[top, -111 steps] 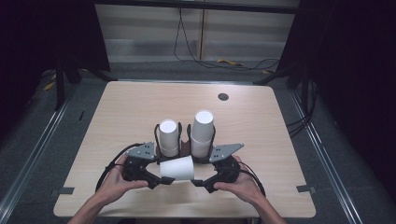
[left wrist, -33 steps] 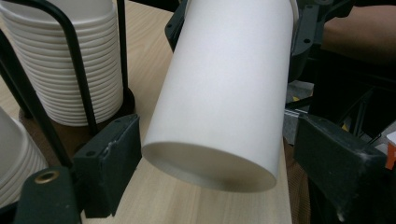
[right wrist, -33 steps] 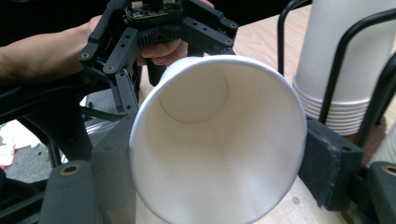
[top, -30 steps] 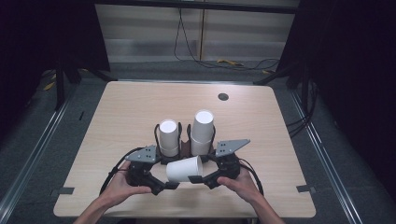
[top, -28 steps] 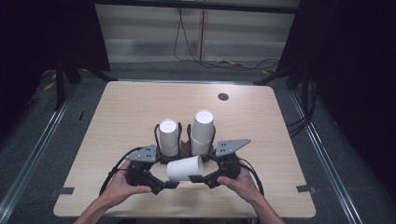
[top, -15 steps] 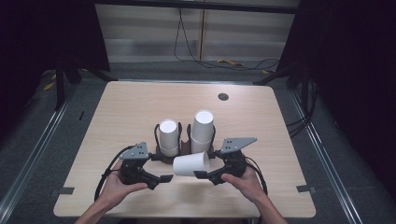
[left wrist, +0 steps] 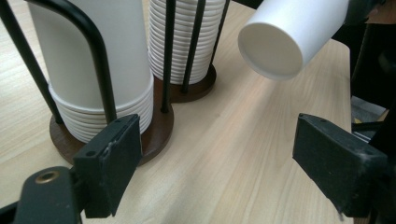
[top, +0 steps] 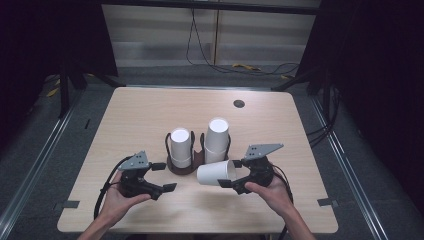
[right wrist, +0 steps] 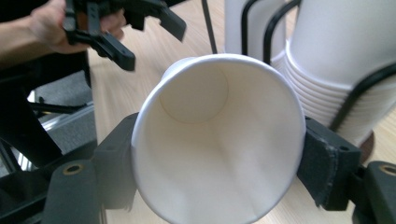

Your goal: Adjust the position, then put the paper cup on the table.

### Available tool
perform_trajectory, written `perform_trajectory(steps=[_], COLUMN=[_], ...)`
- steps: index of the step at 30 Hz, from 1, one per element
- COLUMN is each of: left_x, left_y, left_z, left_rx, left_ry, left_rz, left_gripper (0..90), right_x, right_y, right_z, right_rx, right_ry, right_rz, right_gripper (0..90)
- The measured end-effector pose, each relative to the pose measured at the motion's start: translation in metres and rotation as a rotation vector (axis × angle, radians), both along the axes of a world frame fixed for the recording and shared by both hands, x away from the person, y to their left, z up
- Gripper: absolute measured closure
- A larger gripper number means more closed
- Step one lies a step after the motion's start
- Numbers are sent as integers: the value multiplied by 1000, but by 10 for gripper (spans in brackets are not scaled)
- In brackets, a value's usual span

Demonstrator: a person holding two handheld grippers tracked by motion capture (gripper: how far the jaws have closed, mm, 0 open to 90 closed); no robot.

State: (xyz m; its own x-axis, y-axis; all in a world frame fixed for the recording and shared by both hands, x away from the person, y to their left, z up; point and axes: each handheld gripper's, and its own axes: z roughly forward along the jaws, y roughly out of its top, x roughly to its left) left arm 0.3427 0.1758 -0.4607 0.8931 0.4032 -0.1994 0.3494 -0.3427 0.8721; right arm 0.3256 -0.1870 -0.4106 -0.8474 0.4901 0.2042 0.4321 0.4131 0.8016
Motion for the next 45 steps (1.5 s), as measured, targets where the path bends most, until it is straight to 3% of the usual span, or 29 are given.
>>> perform_trajectory(steps=[8, 11, 19, 21, 34, 45], left_x=[2, 2, 1, 0, 1, -5], left_y=[1, 1, 3, 3, 4, 9], left_z=[-3, -6, -10, -12, -9, -9], left_rx=[4, 42, 45, 69, 52, 68], left_ry=[16, 10, 34, 41, 22, 7], left_rz=[6, -4, 2, -12, -1, 3], left_gripper=[157, 157, 157, 157, 157, 158], right_x=[1, 1, 3, 3, 14, 29], right_y=[-8, -14, -28, -29, -57, -67], right_z=[-2, -2, -2, -2, 2, 11], right_rx=[-40, -50, -87, -109, -184, -265], right_ry=[24, 30, 39, 43, 71, 90], right_rz=[-40, -57, -93, -97, -168, -227], right_gripper=[251, 252, 256, 255, 254, 254])
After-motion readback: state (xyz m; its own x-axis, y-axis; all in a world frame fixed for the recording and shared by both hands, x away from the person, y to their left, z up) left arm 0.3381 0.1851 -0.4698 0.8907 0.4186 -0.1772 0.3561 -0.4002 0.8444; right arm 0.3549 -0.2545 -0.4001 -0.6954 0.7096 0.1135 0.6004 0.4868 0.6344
